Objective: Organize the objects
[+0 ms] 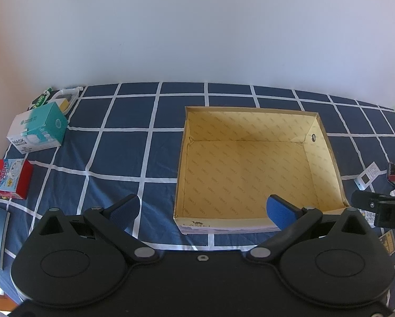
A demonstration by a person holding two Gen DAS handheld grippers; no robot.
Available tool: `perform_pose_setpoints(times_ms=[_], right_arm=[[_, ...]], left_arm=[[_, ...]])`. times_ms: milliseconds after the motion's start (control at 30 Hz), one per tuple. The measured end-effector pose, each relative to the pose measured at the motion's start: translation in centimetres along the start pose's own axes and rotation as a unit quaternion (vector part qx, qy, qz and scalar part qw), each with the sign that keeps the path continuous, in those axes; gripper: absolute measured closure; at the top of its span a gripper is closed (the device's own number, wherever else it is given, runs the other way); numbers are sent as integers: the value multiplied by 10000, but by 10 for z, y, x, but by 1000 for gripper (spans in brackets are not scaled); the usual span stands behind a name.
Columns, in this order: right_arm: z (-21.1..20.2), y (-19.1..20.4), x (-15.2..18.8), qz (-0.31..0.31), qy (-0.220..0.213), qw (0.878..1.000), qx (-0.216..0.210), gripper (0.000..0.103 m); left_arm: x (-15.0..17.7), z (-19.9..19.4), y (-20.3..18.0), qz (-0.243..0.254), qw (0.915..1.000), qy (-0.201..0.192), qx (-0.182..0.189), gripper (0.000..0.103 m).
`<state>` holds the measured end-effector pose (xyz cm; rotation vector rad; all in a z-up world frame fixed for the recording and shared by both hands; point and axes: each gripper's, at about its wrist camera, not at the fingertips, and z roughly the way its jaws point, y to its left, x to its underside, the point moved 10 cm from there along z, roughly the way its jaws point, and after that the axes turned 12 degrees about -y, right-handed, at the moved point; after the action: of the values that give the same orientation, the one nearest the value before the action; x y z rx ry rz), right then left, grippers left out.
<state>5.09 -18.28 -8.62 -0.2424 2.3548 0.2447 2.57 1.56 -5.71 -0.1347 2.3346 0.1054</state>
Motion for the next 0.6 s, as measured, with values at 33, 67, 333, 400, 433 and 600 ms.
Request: perform_pose_setpoints(times_ms=[33,67,333,400,433,600], right_arm=[[0,0,0,0,-1,10000,-1,0],[0,0,0,-2,4,10000,-4,0],[1,3,0,-22,17,10000,-22,0],[1,3,0,-24,16,10000,-23,0],[0,3,0,-24,15,10000,-24,0],[0,3,0,-15,15,10000,-26,0]], left_arm=[[0,0,1,-3,10000,1,-4,0],[0,0,0,-4,10000,2,-3,0],[-1,0,1,-15,10000,16,-13,0],[-1,0,2,-18,10000,17,-21,0],[-1,0,2,-21,10000,16,-23,0],[-1,0,2,-32,10000,18,-28,0]])
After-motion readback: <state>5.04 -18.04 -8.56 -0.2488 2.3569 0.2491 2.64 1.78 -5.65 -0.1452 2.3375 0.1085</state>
